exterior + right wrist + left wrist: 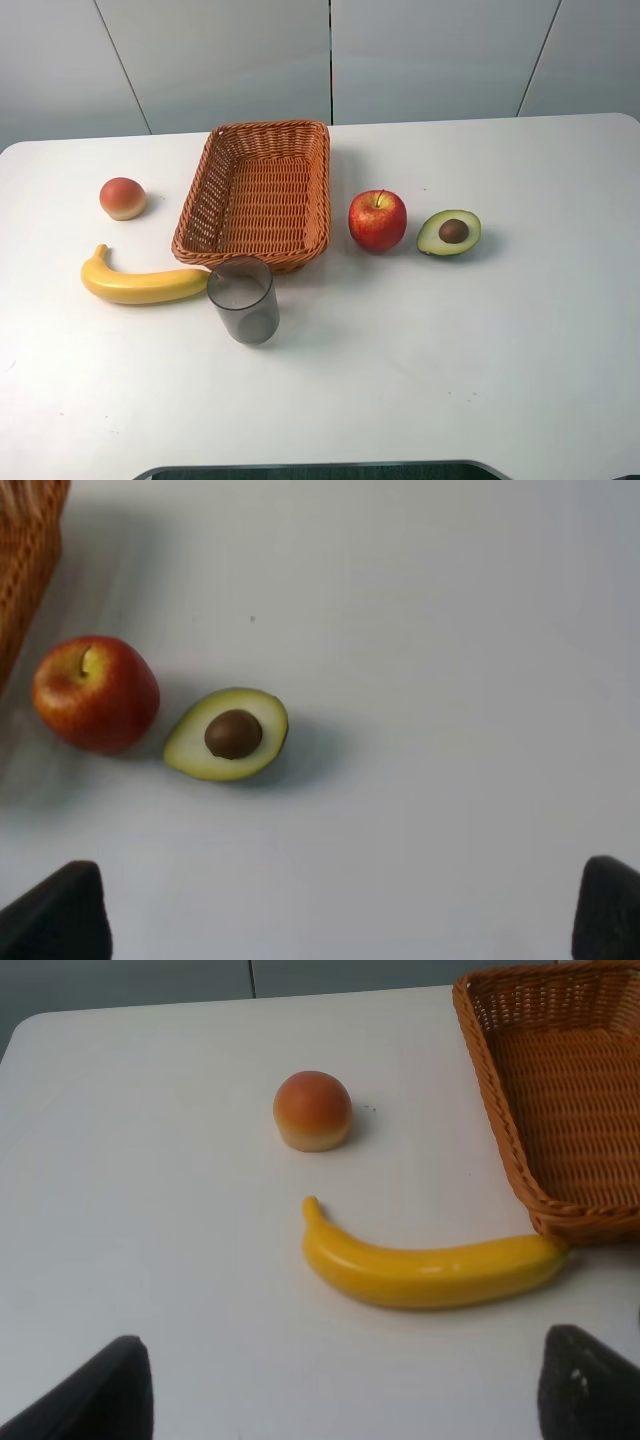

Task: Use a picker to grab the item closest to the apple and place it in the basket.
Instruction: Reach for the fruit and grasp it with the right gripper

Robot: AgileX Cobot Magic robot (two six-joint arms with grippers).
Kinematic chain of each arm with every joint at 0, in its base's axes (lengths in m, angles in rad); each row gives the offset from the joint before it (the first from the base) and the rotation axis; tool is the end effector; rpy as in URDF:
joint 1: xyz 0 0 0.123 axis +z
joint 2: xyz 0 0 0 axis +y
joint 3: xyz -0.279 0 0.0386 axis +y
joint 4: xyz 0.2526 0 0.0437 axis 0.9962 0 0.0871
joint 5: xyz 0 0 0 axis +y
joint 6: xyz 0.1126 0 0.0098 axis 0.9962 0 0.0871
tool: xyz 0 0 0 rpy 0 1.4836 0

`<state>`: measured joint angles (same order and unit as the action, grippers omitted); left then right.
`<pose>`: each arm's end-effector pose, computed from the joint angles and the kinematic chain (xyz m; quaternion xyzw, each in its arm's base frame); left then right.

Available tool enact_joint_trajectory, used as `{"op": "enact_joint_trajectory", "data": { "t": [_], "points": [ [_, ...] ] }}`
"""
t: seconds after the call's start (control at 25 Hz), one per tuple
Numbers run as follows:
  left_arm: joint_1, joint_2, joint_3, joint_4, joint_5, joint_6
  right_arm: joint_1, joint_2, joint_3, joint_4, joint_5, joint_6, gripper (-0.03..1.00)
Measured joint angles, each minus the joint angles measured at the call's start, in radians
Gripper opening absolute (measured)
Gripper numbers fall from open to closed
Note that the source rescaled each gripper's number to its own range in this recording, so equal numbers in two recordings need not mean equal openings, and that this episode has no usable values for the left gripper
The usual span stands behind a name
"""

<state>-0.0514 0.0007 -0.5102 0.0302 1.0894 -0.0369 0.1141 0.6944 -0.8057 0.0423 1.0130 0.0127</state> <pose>0.0199 0.0020 0.2697 0.0054 0.8581 -0.0076 0.5134 0.1327 0.0193 0.3205 -0.0433 0.9281 0.0442 0.3671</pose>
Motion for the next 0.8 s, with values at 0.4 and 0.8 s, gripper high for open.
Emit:
{"op": "enact_joint_trajectory", "data": {
  "t": [0.4, 0.8],
  "points": [
    [0.000, 0.000, 0.000, 0.000, 0.000, 0.000, 0.073, 0.437, -0.027, 0.080, -0.168, -0.411, 1.00],
    [0.000, 0.000, 0.000, 0.000, 0.000, -0.004, 0.103, 0.816, -0.160, 0.139, -0.178, -0.955, 1.00]
  ]
}}
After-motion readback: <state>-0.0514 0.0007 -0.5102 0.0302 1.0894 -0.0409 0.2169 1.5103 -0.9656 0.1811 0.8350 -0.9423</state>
